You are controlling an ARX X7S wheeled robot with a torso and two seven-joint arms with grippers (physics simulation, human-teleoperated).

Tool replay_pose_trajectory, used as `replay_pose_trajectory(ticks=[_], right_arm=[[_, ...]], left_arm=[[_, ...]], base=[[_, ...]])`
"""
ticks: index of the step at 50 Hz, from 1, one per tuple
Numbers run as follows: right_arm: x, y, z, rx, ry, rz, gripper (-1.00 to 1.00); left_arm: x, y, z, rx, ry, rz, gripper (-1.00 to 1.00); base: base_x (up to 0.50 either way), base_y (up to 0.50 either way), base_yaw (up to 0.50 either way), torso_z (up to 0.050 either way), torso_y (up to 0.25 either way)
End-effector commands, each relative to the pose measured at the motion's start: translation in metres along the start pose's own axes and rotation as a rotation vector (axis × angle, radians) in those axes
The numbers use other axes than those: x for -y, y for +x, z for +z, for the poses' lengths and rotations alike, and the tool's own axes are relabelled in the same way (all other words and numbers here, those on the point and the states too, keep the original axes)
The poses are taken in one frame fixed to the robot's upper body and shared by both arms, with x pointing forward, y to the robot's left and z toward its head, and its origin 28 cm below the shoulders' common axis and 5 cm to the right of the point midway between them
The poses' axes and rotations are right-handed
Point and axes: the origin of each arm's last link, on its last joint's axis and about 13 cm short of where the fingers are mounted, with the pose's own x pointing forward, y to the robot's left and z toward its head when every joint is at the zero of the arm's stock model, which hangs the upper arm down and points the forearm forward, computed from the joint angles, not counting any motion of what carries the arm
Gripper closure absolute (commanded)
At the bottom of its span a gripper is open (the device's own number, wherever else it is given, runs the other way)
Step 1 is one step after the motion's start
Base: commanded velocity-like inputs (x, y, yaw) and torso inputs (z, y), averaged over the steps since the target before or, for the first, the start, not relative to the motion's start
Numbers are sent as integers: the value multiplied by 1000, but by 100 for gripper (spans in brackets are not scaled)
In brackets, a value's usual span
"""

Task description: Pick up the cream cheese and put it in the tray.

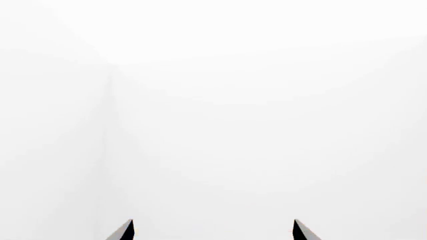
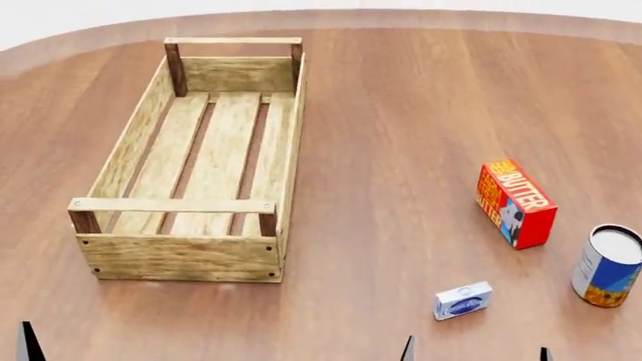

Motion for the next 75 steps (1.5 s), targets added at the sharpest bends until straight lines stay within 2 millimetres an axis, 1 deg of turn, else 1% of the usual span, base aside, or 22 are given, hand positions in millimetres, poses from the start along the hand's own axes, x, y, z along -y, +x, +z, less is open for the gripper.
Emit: replay_pose_trajectory(ticks=[1, 38, 51, 53, 60, 75], right_arm=[[0, 0, 0, -4, -1, -1, -100], [-1, 3, 0, -25, -12, 0, -100], [0, 3, -2, -38, -3, -5, -100], [1, 4, -5, -80, 1, -26, -100], [1, 4, -4, -71, 21, -20, -100], [1, 4, -5, -76, 22, -18, -100]], left_arm=[[0, 0, 0, 1, 1, 3, -100], [1, 1, 1, -2, 3, 2, -100], [1, 0, 1, 2, 3, 1, -100], [1, 0, 1, 1, 2, 2, -100], [1, -1, 0, 1, -2, 1, -100], [2, -1, 0, -1, -4, -3, -100]], base=[[156, 238, 0, 0, 0], [153, 260, 0, 0, 0], [154, 264, 0, 0, 0], [152, 266, 0, 0, 0], [152, 254, 0, 0, 0], [153, 143, 0, 0, 0]])
